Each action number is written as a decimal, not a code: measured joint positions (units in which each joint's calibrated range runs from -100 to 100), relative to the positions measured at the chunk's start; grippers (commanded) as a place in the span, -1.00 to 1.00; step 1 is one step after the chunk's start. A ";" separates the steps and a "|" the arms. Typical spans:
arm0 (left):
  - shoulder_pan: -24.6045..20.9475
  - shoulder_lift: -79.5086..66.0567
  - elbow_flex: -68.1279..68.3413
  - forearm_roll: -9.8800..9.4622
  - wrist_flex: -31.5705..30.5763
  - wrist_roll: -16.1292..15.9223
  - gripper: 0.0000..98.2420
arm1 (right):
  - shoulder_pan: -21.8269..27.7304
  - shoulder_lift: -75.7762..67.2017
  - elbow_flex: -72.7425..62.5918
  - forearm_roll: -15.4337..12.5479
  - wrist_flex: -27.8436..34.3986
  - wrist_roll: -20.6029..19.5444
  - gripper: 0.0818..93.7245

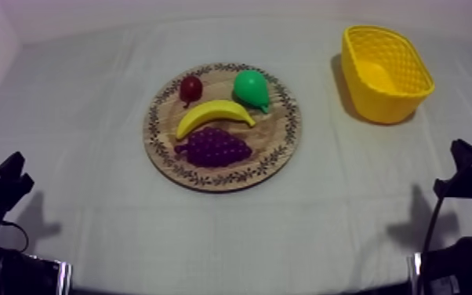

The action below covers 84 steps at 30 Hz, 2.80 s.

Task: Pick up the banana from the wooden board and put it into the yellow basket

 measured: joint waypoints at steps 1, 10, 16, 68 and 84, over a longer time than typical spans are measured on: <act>0.00 0.00 0.00 0.00 0.00 0.00 -1.00 | 0.00 0.00 0.00 0.00 0.00 0.00 -0.99; 0.00 0.00 0.00 0.00 0.00 0.00 -1.00 | 0.00 0.00 0.00 0.00 0.00 0.00 -0.99; 0.00 0.00 0.00 0.00 0.00 0.00 -1.00 | 0.00 0.00 0.00 0.00 0.00 0.06 -0.99; 0.00 0.00 0.00 0.00 0.00 0.00 -1.00 | 0.00 0.00 0.00 0.00 0.00 -0.05 -0.99; 0.00 0.00 0.00 0.00 0.00 0.00 -1.00 | 0.43 0.00 0.00 -0.83 0.15 3.07 -0.99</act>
